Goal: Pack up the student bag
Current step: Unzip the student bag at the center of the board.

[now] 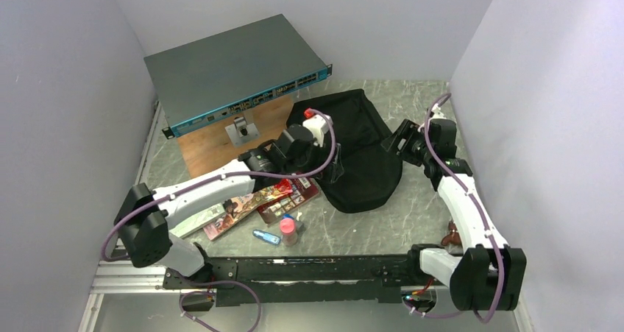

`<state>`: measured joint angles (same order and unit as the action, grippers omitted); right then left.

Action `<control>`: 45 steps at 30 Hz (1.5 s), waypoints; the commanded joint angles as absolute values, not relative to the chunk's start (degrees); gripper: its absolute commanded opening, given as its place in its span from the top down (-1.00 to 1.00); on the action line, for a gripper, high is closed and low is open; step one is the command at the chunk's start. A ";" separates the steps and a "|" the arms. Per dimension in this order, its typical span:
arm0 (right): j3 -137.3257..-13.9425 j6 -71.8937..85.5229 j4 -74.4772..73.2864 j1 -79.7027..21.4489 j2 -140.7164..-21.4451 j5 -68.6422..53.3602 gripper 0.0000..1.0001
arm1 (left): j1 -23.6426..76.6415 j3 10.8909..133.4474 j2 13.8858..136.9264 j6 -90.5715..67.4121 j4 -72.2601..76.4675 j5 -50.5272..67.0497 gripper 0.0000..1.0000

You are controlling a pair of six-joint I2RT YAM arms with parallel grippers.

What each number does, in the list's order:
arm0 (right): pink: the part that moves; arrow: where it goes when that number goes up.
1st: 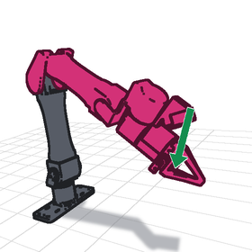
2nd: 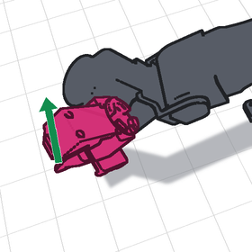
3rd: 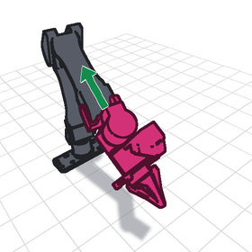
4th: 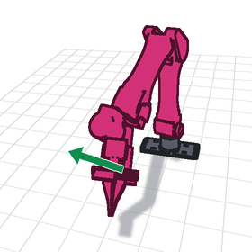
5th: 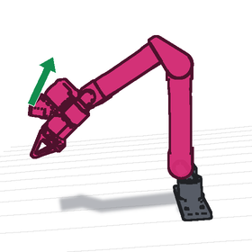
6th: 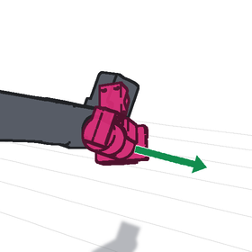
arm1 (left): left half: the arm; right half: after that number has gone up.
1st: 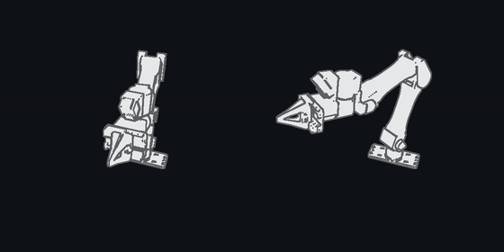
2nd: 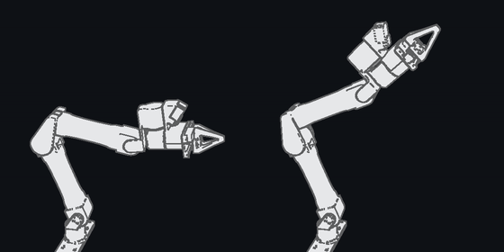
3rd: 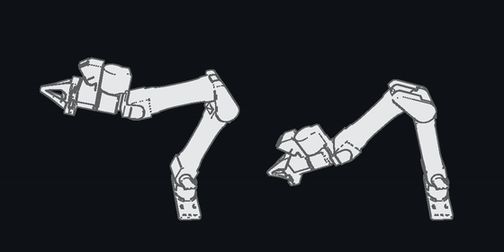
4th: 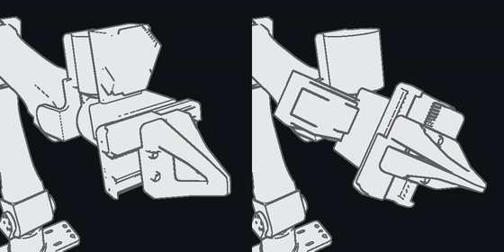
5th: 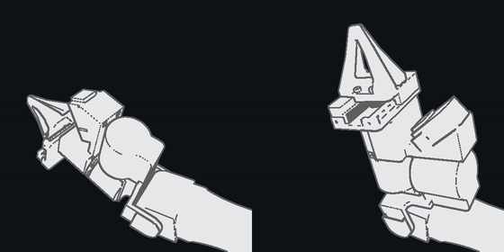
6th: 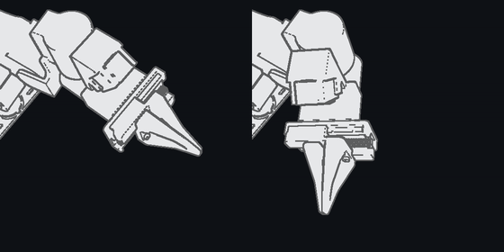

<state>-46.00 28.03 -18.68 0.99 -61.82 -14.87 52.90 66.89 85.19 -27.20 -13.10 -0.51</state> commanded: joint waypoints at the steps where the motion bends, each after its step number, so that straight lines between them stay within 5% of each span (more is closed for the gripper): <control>1: -47.41 30.03 -9.48 1.41 -66.27 -15.15 -0.45 | 50.87 65.32 82.95 -29.75 -11.84 -5.04 -0.98; 15: -61.44 37.16 6.00 5.14 -94.30 -28.04 0.16 | 46.80 59.48 88.52 -37.70 -1.05 -10.51 -0.76; 36: -64.69 39.16 13.79 5.18 -108.45 -35.73 0.40 | 44.50 62.92 101.61 -37.87 -0.44 -3.69 -0.38; 45: -62.53 39.84 14.73 5.10 -107.80 -37.75 0.50 | 44.55 62.14 101.85 -38.81 1.52 -4.08 -0.38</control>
